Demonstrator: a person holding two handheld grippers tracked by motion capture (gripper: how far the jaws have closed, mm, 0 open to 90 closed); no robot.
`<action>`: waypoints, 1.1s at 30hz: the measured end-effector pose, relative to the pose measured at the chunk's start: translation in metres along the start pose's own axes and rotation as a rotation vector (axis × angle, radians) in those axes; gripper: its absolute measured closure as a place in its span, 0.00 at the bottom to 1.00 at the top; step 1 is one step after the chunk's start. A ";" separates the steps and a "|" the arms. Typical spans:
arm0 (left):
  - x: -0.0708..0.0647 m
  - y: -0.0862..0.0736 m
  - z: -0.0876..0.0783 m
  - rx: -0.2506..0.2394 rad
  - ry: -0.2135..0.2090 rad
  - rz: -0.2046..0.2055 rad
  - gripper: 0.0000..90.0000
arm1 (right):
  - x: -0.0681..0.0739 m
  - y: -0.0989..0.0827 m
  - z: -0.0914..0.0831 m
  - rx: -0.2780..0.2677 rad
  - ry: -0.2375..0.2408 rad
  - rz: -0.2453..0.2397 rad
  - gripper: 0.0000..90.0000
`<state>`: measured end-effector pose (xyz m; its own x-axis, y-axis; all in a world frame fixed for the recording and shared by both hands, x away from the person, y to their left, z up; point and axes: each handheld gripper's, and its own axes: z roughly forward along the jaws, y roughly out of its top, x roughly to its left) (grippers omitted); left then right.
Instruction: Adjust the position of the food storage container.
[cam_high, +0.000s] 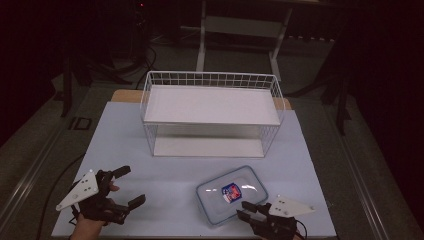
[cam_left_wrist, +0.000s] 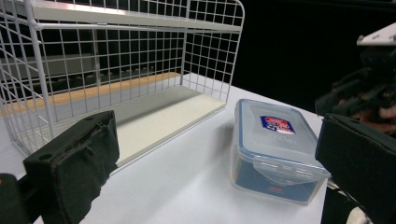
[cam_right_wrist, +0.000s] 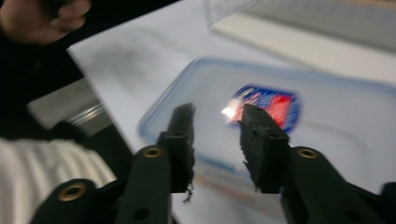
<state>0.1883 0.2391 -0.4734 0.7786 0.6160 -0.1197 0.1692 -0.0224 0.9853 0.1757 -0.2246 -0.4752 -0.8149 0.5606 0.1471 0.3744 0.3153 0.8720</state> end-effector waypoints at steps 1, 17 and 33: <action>0.000 0.000 0.000 0.000 0.000 0.001 0.00 | 0.003 -0.002 0.003 0.020 0.013 -0.017 0.79; 0.000 -0.001 0.001 0.004 0.000 0.010 0.00 | 0.012 -0.016 0.026 0.203 0.063 -0.123 1.00; -0.001 -0.001 0.001 0.001 0.000 0.013 0.00 | 0.006 -0.008 0.044 0.181 0.080 -0.146 1.00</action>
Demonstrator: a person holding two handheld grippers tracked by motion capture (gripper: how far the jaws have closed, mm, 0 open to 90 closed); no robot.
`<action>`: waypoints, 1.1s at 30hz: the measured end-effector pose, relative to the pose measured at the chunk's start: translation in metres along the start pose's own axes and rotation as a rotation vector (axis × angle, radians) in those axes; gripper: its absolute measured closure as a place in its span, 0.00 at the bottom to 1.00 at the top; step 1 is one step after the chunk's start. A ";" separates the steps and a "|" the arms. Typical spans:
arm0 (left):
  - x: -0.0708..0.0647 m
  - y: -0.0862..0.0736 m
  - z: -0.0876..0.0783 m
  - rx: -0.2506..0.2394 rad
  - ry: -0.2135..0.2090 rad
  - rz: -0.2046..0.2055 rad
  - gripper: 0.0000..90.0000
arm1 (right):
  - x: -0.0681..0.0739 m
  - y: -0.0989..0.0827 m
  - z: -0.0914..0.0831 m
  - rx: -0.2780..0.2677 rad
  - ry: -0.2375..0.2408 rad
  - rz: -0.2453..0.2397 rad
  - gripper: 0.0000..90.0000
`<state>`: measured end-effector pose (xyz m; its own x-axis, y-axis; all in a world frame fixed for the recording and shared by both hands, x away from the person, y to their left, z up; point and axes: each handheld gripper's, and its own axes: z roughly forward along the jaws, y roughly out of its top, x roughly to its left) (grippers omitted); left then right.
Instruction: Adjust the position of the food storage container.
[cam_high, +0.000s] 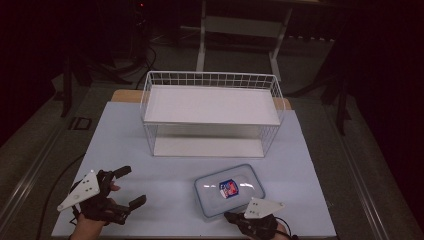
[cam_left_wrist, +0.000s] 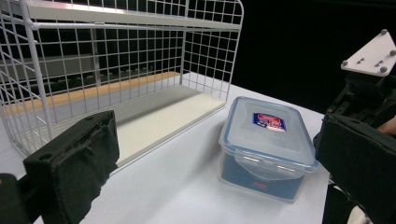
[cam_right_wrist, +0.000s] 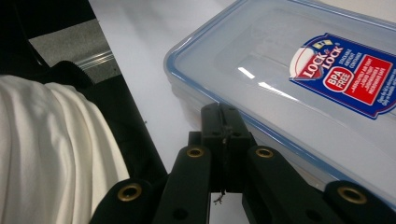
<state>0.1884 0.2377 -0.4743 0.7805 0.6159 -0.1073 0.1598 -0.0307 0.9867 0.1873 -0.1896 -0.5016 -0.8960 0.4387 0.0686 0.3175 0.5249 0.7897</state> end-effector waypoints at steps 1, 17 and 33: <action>0.000 0.000 0.000 0.000 -0.001 -0.001 0.00 | 0.000 0.001 0.001 -0.002 -0.005 0.000 1.00; -0.001 -0.001 0.000 -0.001 -0.004 0.002 0.00 | -0.007 0.012 0.021 -0.003 -0.028 -0.007 1.00; -0.001 -0.001 0.000 -0.004 -0.010 0.000 0.00 | -0.013 0.027 0.040 -0.004 -0.037 -0.024 1.00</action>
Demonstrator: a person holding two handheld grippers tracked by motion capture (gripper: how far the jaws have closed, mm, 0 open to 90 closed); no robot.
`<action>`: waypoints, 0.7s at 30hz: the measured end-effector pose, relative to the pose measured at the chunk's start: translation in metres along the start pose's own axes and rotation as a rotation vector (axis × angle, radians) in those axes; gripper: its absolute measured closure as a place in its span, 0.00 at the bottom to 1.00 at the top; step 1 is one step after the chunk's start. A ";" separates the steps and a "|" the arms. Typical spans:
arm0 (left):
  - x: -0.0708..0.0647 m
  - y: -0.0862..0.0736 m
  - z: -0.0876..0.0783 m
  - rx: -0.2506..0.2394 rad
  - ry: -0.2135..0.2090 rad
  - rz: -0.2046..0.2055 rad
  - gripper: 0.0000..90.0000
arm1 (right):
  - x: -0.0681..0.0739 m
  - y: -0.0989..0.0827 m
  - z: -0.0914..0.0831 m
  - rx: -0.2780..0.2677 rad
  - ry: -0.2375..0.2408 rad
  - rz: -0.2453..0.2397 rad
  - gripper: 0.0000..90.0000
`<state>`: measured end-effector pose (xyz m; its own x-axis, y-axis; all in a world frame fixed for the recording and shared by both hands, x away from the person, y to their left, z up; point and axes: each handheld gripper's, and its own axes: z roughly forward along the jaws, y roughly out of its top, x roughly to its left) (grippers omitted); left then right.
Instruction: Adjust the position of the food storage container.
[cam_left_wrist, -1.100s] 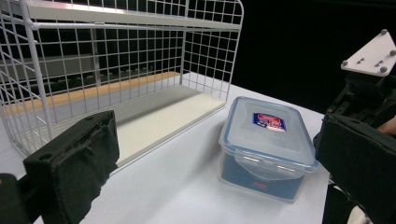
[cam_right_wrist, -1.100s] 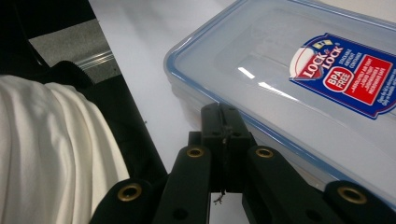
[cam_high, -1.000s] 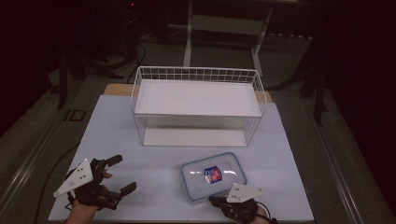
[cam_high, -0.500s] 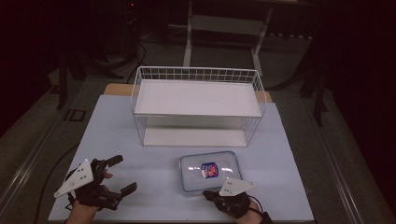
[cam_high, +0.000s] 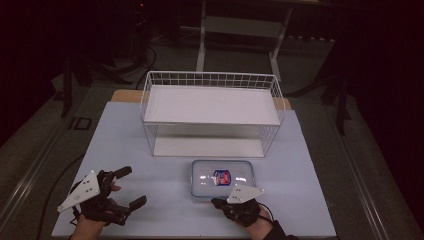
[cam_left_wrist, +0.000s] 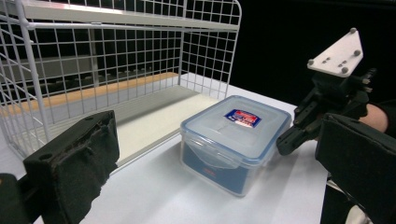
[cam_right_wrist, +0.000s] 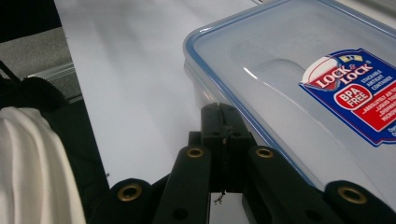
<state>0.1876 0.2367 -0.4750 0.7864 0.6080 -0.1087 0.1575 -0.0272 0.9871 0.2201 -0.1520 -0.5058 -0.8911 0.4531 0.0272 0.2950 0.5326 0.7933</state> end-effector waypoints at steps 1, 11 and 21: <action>0.000 0.000 0.000 0.000 0.000 0.000 0.00 | 0.000 0.001 0.001 0.004 0.000 0.003 1.00; -0.001 0.000 0.000 0.000 -0.005 0.001 0.00 | -0.028 -0.002 -0.045 -0.088 -0.142 0.076 1.00; -0.002 -0.001 0.001 0.006 -0.008 0.006 0.00 | -0.072 -0.027 -0.075 -0.080 -0.342 0.196 1.00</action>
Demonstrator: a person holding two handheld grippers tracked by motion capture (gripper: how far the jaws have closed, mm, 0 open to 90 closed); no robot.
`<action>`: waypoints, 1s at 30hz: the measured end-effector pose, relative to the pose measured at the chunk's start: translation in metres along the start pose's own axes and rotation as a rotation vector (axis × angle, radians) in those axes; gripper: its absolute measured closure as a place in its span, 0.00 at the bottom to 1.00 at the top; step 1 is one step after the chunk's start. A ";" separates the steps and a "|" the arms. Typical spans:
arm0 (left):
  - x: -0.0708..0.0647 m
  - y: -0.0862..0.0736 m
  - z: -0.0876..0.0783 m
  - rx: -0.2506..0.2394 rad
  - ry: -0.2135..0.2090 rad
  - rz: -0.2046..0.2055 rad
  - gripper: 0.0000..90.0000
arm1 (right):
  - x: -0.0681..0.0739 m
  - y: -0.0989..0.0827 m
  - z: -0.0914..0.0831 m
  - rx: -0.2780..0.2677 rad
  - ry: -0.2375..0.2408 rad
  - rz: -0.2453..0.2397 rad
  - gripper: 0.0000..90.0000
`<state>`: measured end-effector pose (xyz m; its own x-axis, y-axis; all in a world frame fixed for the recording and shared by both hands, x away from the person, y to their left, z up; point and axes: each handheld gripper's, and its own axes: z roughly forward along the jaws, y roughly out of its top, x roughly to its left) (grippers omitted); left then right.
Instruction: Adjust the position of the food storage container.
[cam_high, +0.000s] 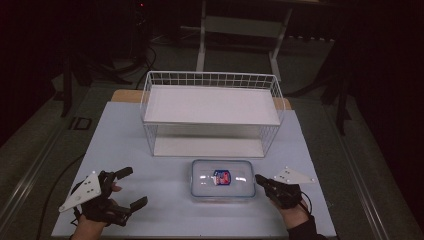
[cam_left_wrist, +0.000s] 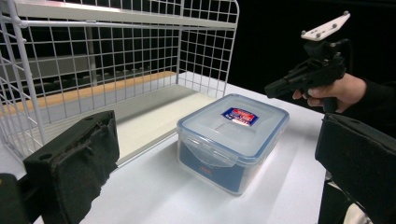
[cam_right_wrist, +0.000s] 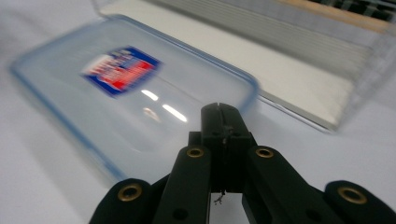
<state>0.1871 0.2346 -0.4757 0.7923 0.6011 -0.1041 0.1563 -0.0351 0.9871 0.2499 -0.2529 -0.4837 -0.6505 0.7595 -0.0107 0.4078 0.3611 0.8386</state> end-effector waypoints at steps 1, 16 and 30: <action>0.000 0.000 0.000 0.001 0.000 0.001 0.00 | -0.003 -0.002 0.001 0.008 -0.008 0.007 1.00; -0.001 -0.001 0.003 0.013 -0.014 0.000 0.00 | -0.007 -0.007 0.019 0.050 -0.010 0.035 1.00; -0.004 -0.002 0.007 0.032 -0.022 0.010 0.00 | 0.003 0.003 0.032 0.054 0.041 0.023 1.00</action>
<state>0.1883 0.2266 -0.4786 0.8067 0.5829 -0.0969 0.1667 -0.0671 0.9837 0.2702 -0.2323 -0.4985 -0.6656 0.7456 0.0318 0.4565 0.3730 0.8078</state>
